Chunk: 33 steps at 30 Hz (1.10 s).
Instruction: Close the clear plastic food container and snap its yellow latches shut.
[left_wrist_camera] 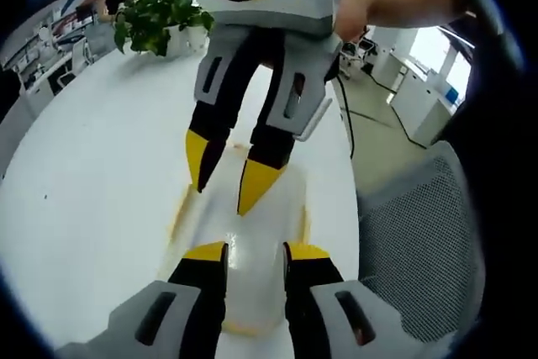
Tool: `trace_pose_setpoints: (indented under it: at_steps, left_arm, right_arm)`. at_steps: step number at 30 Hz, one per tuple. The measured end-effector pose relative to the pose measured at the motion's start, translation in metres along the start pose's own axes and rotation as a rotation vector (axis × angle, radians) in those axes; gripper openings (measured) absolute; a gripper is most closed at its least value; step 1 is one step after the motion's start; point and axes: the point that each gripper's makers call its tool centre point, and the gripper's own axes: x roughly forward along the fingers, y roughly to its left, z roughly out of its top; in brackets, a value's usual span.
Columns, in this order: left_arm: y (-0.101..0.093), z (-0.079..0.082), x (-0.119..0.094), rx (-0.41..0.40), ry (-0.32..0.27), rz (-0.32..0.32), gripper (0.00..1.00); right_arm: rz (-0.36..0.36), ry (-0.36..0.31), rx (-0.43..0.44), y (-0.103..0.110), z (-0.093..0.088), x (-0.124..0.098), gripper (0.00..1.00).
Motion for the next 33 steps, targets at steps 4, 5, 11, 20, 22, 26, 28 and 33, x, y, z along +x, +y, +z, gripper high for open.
trace_pose_setpoints:
  at_steps: [4,5,11,20,22,26,28,33]
  left_arm:
    - [-0.005,-0.003,0.002,0.029,0.018,-0.006,0.28]
    - [-0.005,-0.003,0.002,0.028,0.021,-0.005,0.29]
    - [-0.009,-0.004,0.003,0.069,0.039,0.023,0.39]
    - [-0.010,-0.001,0.008,0.134,0.039,0.074,0.48]
    - [-0.010,-0.001,0.009,0.141,0.039,0.079,0.48]
    - [-0.010,0.001,0.006,0.138,0.033,0.084,0.48]
    - [-0.009,-0.001,0.005,0.138,0.035,0.086,0.47]
    - [-0.008,-0.001,0.003,0.132,0.035,0.091,0.47]
  right_arm:
    - [-0.028,-0.010,0.007,-0.005,0.002,0.000,0.24]
    - [-0.029,-0.013,0.011,-0.006,0.002,0.001,0.25]
    - [-0.031,0.006,0.018,-0.010,-0.001,0.008,0.33]
    - [0.044,0.012,0.093,-0.010,-0.003,0.017,0.46]
    - [0.055,0.017,0.126,-0.012,-0.002,0.016,0.46]
    - [0.064,-0.003,0.139,-0.017,0.002,0.011,0.46]
    - [0.063,0.000,0.137,-0.019,0.002,0.010,0.46]
    - [0.080,0.019,0.124,-0.019,0.000,0.009,0.44]
